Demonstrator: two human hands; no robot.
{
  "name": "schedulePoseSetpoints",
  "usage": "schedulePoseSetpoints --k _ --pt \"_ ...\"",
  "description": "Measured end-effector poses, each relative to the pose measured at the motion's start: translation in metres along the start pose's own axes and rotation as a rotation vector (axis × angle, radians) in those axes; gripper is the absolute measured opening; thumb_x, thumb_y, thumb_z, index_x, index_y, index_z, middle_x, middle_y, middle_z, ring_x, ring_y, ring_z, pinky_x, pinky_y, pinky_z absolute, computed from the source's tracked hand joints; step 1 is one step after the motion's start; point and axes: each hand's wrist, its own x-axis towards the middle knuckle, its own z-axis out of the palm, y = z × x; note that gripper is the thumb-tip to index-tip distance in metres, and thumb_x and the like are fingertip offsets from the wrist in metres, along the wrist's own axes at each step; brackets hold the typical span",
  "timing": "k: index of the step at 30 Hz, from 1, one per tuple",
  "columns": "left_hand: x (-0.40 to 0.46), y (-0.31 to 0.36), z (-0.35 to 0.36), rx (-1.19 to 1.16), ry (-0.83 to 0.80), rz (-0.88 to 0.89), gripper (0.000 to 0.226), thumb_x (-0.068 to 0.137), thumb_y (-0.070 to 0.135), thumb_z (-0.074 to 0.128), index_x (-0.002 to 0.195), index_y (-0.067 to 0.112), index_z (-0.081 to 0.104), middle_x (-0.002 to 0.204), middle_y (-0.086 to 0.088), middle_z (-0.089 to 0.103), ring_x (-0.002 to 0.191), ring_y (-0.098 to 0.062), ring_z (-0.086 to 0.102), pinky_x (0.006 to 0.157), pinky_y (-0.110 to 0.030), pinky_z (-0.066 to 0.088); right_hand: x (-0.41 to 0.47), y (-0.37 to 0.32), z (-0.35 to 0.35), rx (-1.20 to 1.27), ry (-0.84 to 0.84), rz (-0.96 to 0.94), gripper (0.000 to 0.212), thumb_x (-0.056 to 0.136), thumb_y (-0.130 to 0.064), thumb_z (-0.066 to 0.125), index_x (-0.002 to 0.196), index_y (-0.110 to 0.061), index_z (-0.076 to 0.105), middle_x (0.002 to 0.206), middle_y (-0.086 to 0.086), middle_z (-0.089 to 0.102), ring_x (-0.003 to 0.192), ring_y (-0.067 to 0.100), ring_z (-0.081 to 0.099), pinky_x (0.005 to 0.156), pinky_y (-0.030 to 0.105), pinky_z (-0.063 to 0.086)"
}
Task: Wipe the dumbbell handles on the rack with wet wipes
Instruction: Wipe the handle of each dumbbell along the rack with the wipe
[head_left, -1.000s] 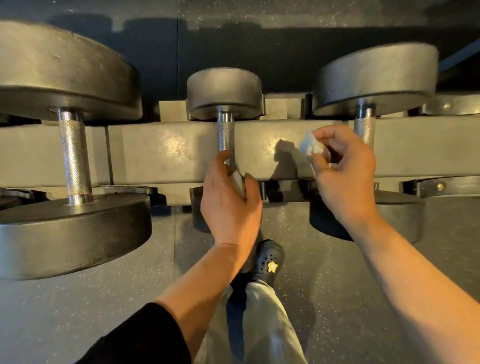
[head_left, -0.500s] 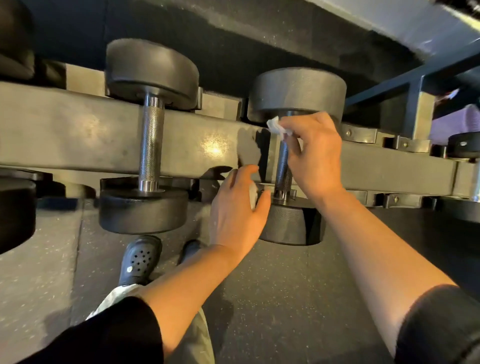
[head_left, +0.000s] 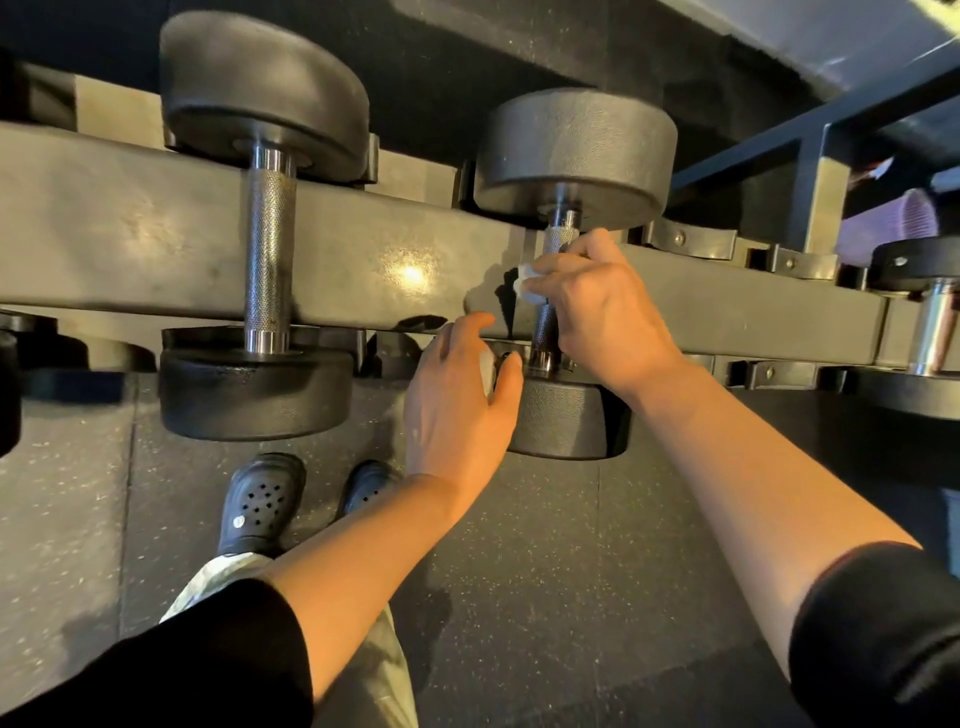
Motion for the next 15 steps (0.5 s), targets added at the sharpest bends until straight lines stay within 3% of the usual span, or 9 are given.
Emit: schedulePoseSetpoints --k 4,9,11,15 --pt "-0.002 0.001 0.000 -0.011 -0.002 0.004 0.036 0.092 0.027 0.056 0.126 0.016 0.050 0.104 0.000 0.058 0.096 -0.015 0.054 0.077 -0.022 0.038 -0.012 -0.003 -0.005 0.210 -0.152 0.063 0.029 0.075 0.006 0.066 0.098 -0.009 0.074 0.105 0.009 0.069 0.099 0.025 0.054 0.081 0.023 0.043" --pt "-0.005 0.000 -0.001 -0.004 -0.014 0.015 0.038 0.093 0.029 0.055 0.128 0.018 0.048 0.106 -0.001 0.058 0.097 -0.014 0.054 0.077 -0.022 0.038 -0.023 0.000 -0.014 0.335 -0.330 0.172 0.038 0.079 0.009 0.059 0.102 -0.018 0.074 0.109 0.007 0.065 0.103 0.019 0.055 0.090 0.020 0.043" --pt "-0.006 0.001 -0.001 -0.006 -0.013 0.018 0.037 0.093 0.029 0.054 0.128 0.018 0.048 0.105 -0.001 0.057 0.096 -0.014 0.054 0.077 -0.023 0.040 -0.027 -0.002 -0.016 0.381 -0.203 0.222 0.036 0.080 0.009 0.059 0.103 -0.015 0.073 0.108 0.006 0.066 0.104 0.017 0.054 0.087 0.015 0.041" --pt "-0.007 0.001 0.000 0.003 0.012 0.024 0.036 0.093 0.026 0.054 0.128 0.017 0.049 0.103 -0.001 0.057 0.095 -0.016 0.054 0.079 -0.028 0.043 -0.017 0.003 -0.013 0.305 0.253 0.365 0.036 0.081 0.007 0.062 0.110 -0.013 0.069 0.108 0.002 0.068 0.101 0.016 0.052 0.083 0.002 0.030"
